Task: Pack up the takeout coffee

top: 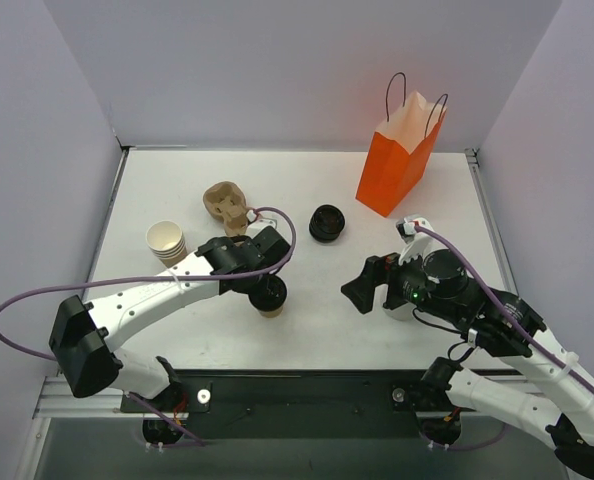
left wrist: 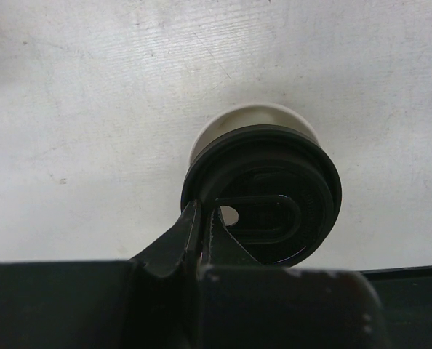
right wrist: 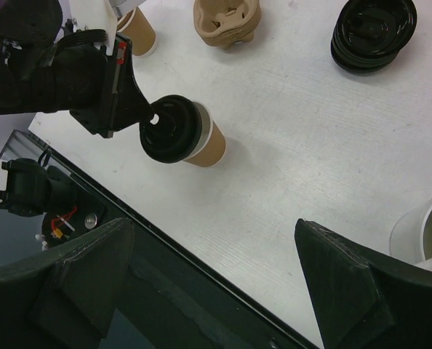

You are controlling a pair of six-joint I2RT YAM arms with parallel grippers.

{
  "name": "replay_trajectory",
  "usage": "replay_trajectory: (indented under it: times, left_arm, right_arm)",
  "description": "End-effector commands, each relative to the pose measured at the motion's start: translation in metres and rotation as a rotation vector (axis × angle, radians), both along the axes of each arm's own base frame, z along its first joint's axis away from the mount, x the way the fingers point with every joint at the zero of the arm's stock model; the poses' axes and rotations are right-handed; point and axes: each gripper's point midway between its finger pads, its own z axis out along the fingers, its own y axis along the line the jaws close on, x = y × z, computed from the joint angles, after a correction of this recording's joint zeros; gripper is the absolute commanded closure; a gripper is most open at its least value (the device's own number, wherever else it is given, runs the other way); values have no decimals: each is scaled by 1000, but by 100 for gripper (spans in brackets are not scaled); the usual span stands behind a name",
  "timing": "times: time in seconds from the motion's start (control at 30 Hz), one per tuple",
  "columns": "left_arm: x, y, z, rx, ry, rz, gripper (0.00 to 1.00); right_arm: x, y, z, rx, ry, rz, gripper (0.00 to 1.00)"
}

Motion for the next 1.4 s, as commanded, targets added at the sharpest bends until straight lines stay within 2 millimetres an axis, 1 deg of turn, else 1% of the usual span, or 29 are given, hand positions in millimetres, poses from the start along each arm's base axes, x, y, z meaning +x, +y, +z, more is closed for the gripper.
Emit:
replay_trajectory:
  times: [0.0,0.07,0.2,0.43,0.7,1.03,1.07,1.13,1.17,1.27,1.3,1.37]
  left_arm:
    - [11,0,11,8,-35,19,100]
    - [12,2,8,11,-32,31,100]
    - [14,0,6,-24,-25,35,100]
    - [14,-2,-6,-40,6,27,100]
    - [10,-8,-18,-55,42,9,100]
    - [8,-7,-24,-54,49,8,100]
    - [9,-7,-23,-53,46,6,93]
    - [10,-7,-22,-50,44,6,89]
    - [10,-7,-20,-49,40,3,84]
    - [11,-8,-11,-67,23,1,77]
    - [11,-8,-8,-75,17,2,73]
    - [11,-9,1,-107,-1,-4,71]
  right_arm:
    - [-2,-3,3,5,-3,-12,0]
    - [-1,-3,2,2,-1,-12,0]
    - [-1,-2,-1,-4,5,-12,0]
    - [0,-1,-4,-11,13,-13,0]
    - [1,0,-4,-15,13,-12,0]
    - [2,1,-5,-21,16,-11,0]
    - [2,1,-5,-23,18,-11,0]
    - [2,2,-8,-27,25,-12,0]
    - [3,3,-9,-32,31,-13,0]
    - [5,6,-13,-35,53,-21,0]
    - [6,7,-14,-34,62,-25,0]
    - [12,9,-19,-44,74,-55,1]
